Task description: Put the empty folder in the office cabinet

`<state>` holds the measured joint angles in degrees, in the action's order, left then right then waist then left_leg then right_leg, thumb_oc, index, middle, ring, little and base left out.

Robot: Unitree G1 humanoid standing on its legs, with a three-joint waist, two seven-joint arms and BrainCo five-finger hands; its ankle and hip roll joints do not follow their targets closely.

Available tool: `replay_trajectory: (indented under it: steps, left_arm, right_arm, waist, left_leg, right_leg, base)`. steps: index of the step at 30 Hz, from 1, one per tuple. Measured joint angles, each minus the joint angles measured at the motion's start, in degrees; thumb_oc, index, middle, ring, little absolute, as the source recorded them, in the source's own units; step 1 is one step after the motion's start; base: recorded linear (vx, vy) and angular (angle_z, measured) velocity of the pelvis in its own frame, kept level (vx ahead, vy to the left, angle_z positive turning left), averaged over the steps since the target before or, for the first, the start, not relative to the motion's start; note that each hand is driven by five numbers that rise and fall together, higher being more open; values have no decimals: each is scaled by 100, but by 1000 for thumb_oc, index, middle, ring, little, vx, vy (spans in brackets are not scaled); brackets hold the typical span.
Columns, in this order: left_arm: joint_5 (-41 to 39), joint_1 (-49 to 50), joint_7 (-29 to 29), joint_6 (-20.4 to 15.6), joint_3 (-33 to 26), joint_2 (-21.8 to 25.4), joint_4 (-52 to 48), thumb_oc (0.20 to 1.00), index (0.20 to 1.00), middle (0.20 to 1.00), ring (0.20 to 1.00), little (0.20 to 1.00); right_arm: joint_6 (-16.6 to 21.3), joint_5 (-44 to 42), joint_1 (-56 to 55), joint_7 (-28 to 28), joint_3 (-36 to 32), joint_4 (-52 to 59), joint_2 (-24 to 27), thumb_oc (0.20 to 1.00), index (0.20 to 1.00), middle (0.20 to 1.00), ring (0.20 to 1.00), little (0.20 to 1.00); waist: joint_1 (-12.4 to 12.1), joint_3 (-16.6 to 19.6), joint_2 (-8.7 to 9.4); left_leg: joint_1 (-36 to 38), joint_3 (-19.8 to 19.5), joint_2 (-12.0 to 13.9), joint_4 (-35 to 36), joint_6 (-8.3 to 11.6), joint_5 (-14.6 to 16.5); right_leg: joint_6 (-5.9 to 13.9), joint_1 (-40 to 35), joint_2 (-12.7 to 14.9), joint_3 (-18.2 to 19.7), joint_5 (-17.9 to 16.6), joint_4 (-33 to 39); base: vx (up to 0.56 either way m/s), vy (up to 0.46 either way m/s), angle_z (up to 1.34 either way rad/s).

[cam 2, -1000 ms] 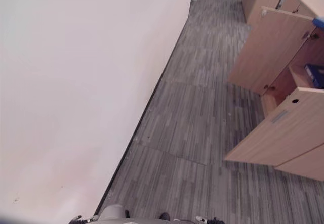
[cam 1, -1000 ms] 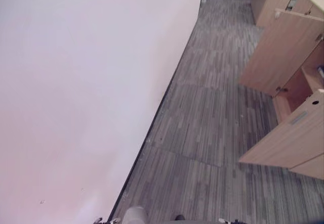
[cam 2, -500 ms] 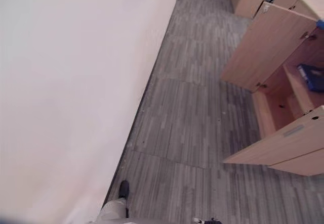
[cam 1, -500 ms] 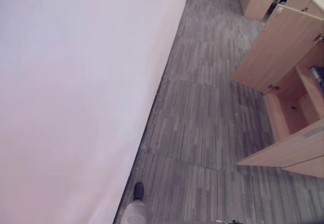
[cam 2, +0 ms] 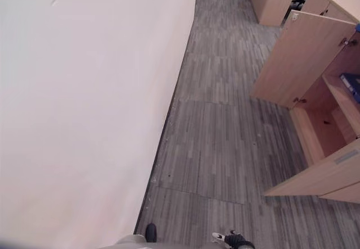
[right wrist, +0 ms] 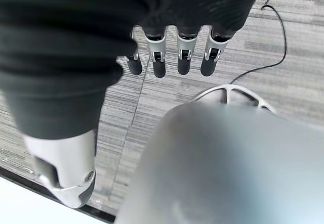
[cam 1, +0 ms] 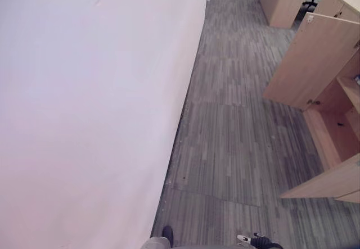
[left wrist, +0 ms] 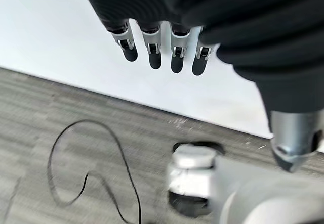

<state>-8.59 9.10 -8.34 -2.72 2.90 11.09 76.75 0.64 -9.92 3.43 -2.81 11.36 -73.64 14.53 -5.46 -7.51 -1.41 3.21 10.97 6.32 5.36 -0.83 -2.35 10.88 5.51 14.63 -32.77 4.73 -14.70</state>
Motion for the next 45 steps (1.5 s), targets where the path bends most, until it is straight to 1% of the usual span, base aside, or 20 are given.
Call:
replay_trajectory:
  steps: [1, 2, 5, 7, 13, 15, 17, 18, 21, 23, 25, 27, 30, 33, 36, 37, 38, 41, 43, 45]
  left_arm:
    - [2, -22, -18, -24, -82, 166, -37, 1000, 1000, 1000, 1000, 1000]
    - [6, -111, -47, -18, -114, 244, -37, 1000, 1000, 1000, 1000, 1000]
    - [13, -109, -73, -118, -156, 249, -151, 1000, 1000, 1000, 1000, 1000]
    - [52, -236, -79, -122, -291, 335, -136, 1000, 1000, 1000, 1000, 1000]
    - [230, -232, -35, -71, -240, 520, 85, 1000, 1000, 1000, 1000, 1000]
    - [229, -371, -38, -65, -235, 515, 31, 1000, 1000, 1000, 1000, 1000]
    - [225, -454, -67, -65, -233, 604, 16, 1000, 1000, 1000, 1000, 1000]
    - [220, -456, -84, -84, -268, 647, -21, 1000, 1000, 1000, 1000, 1000]
    - [99, -477, -116, -179, -242, 501, -76, 1000, 1000, 1000, 1000, 1000]
    - [99, -495, -113, -198, -243, 401, -94, 1000, 1000, 1000, 1000, 1000]
    - [97, -484, -118, -194, -254, 389, -94, 1000, 1000, 1000, 1000, 1000]
    - [96, -475, -117, -190, -253, 327, -94, 1000, 1000, 1000, 1000, 1000]
    - [72, -492, -132, -168, -278, 240, -63, 1000, 1000, 1000, 1000, 1000]
    - [-20, -478, -140, -160, -291, 209, -52, 1000, 1000, 1000, 1000, 1000]
    - [-99, -479, -190, -156, -309, 205, -29, 1000, 1000, 1000, 1000, 1000]
    - [-129, -419, -218, -155, -372, 136, -30, 1000, 1000, 1000, 1000, 1000]
    - [-128, -339, -231, -148, -452, 93, -28, 1000, 1000, 1000, 1000, 1000]
    - [-181, -490, -243, -172, -535, 298, -61, 1000, 1000, 1000, 1000, 1000]
    - [-225, -731, -234, -203, -523, 340, -103, 1000, 1000, 1000, 1000, 1000]
    - [-225, -808, -223, -241, -468, 291, -154, 1000, 1000, 1000, 1000, 1000]
  right_arm:
    - [3, 2, 18, 1, 11, 13, -49, 1000, 1000, 1000, 1000, 1000]
    - [-12, 5, -126, -7, 10, 62, 16, 1000, 1000, 1000, 1000, 1000]
    - [-36, 4, -147, -58, -1, 117, 206, 1000, 1000, 1000, 1000, 1000]
    - [-4, 4, -146, -76, -35, 183, 182, 1000, 1000, 1000, 1000, 1000]
    - [-12, 1, -326, -106, -25, 115, 112, 1000, 1000, 1000, 1000, 1000]
    - [-3, 0, -374, -126, -19, 103, 128, 1000, 1000, 1000, 1000, 1000]
    - [-9, -5, -299, -133, -6, 90, 8, 1000, 1000, 1000, 1000, 1000]
    - [-1, -11, -266, -144, 5, 96, -78, 1000, 1000, 1000, 1000, 1000]
    - [-1, -14, -193, -239, 175, -53, 8, 1000, 1000, 1000, 1000, 1000]
    - [2, -15, -194, -272, 376, -77, 45, 1000, 1000, 1000, 1000, 1000]
    - [-8, -11, -234, -283, 378, -89, 21, 1000, 1000, 1000, 1000, 1000]
    - [-7, -5, -178, -290, 363, -104, 30, 1000, 1000, 1000, 1000, 1000]
    - [-2, 41, -90, -303, 369, -145, 56, 1000, 1000, 1000, 1000, 1000]
    - [5, 46, -90, -354, 353, -142, 95, 1000, 1000, 1000, 1000, 1000]
    - [8, 51, -171, -353, 336, -241, 133, 1000, 1000, 1000, 1000, 1000]
    - [-3, 88, -205, -350, 327, -295, 184, 1000, 1000, 1000, 1000, 1000]
    - [3, 126, -228, -349, 347, -337, 195, 1000, 1000, 1000, 1000, 1000]
    - [23, 215, -250, -330, 319, -318, -158, 1000, 1000, 1000, 1000, 1000]
    - [-33, 214, -274, -322, 167, -316, -208, 1000, 1000, 1000, 1000, 1000]
    - [-52, 213, -231, -265, 77, -283, -173, 1000, 1000, 1000, 1000, 1000]
  waist:
    - [22, -2, 142]
    - [105, 19, 226]
    - [32, 104, 108]
    - [114, 159, 6]
    - [177, 302, 325]
    - [215, 333, 339]
    - [158, 322, 344]
    - [160, 324, 466]
    - [38, 265, 344]
    - [42, 215, 421]
    - [30, 116, 523]
    - [7, -71, 617]
    - [-71, -302, 577]
    - [-159, -412, 399]
    - [-288, -323, 217]
    - [-401, -228, 57]
    - [-431, -182, 11]
    - [-399, -111, 483]
    - [-389, -78, 588]
    - [-433, -15, 475]
  left_leg:
    - [42, -42, -81, 25, 54, 11]
    - [221, -154, -65, -25, 144, -4]
    - [409, 150, -273, -309, 306, 123]
    - [447, 316, -140, -137, 406, 367]
    - [591, 807, 127, -190, 622, 573]
    - [589, 898, 220, -299, 642, 601]
    - [374, 1068, 353, -1074, 676, 785]
    - [65, 996, 487, -2013, 666, 787]
    - [-657, 539, 933, -3996, 833, 818]
    - [-1083, 546, 828, -3769, 824, 868]
    - [-1393, 547, 770, -3429, 832, 875]
    - [-1414, 501, 713, -2260, 811, 687]
    - [-1494, 174, 868, -345, 1086, -118]
    - [-1609, 95, 1094, 18, 1254, -587]
    - [-1557, 53, 1129, -34, 1250, -648]
    - [-1251, 10, 1147, -26, 1194, -605]
    - [-1180, -24, 1092, -31, 1084, -1038]
    - [-1092, 172, 449, -138, 686, -924]
    - [-1069, 177, 123, -332, 510, -650]
    - [-949, 245, -123, -374, 269, -384]
  right_leg:
    - [-116, 17, -115, 8, -429, 473]
    - [-515, -79, -154, -26, -537, 503]
    - [-544, -106, -279, -107, -475, 661]
    - [-713, 56, -457, -366, -380, 519]
    - [-1103, 374, -557, -341, 126, -123]
    - [-1049, 431, -619, -355, 242, -229]
    - [-1161, 375, -671, -338, 292, -162]
    - [-1227, 146, -750, -218, 215, 177]
    - [-1524, -485, -1172, 68, -44, 1004]
    - [-1573, -596, -1254, 139, -279, 1407]
    - [-1505, -677, -1275, 240, -249, 1599]
    - [-1495, -784, -1289, 358, -362, 1750]
    - [-1299, -993, -1397, 428, -431, 1983]
    - [-1279, -1263, -1457, 488, -289, 2010]
    - [-1061, -1368, -1364, 683, -176, 2011]
    - [-825, -1443, -1326, 862, -188, 2009]
    - [-603, -1512, -1225, 938, -239, 2006]
    - [-452, -1542, -528, 591, -465, 1934]
    - [-412, -1589, -190, 423, -577, 1805]
    - [-447, -1452, 212, 259, -533, 1189]
  base:
    - [167, -76, -5]
    - [201, -103, -5]
    - [185, -93, -47]
    - [216, -73, -18]
    - [239, -151, -40]
    - [195, -256, -30]
    - [153, -289, -53]
    - [131, -235, -64]
    - [94, -46, -57]
    - [78, 70, -37]
    - [106, 113, -10]
    - [181, 180, -19]
    - [274, 228, -21]
    - [178, 184, -15]
    - [322, 373, -40]
    - [280, 380, -72]
    - [273, 394, -79]
    - [357, 625, -17]
    - [245, 476, 20]
    - [266, 646, -7]
